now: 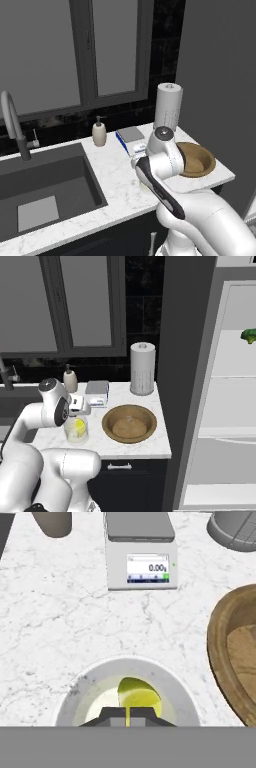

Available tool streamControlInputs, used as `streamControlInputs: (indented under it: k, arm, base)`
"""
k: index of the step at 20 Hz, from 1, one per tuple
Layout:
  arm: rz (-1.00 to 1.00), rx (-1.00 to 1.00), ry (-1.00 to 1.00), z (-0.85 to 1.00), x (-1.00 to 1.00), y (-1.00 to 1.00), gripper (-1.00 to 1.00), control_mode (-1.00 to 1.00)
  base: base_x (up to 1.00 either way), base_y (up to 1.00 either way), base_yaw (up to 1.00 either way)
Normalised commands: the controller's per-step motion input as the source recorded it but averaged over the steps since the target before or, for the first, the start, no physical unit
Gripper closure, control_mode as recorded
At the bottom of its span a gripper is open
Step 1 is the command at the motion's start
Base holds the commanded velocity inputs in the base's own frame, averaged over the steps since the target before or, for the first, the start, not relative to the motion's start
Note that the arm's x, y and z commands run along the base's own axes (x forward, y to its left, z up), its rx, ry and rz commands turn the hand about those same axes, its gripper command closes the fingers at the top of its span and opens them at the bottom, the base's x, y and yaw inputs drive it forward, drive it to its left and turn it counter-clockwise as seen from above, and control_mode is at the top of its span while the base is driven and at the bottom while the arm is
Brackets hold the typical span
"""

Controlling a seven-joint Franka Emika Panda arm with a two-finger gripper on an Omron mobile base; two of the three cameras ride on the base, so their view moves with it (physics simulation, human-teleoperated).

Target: Grab a lemon wedge from the fridge and one ice cube from the ice bowl, and put them in the glass of lemonade.

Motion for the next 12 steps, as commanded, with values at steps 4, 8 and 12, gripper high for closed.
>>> streamControlInputs:
  k: [4,8,12]
  arm:
    - [0.0,0.0,0.0,-0.04,-0.02,0.01,1.0,-1.0]
    - [0.0,0.0,0.0,0.02,-0.34,0.02,1.0,-1.0]
    - [0.0,0.0,-0.07,0.2,-0.95,0.15,1.0,-1.0]
  base:
    - [0.0,0.0,0.0]
    - [0.0,0.0,0.0]
    - [0.0,0.0,0.0]
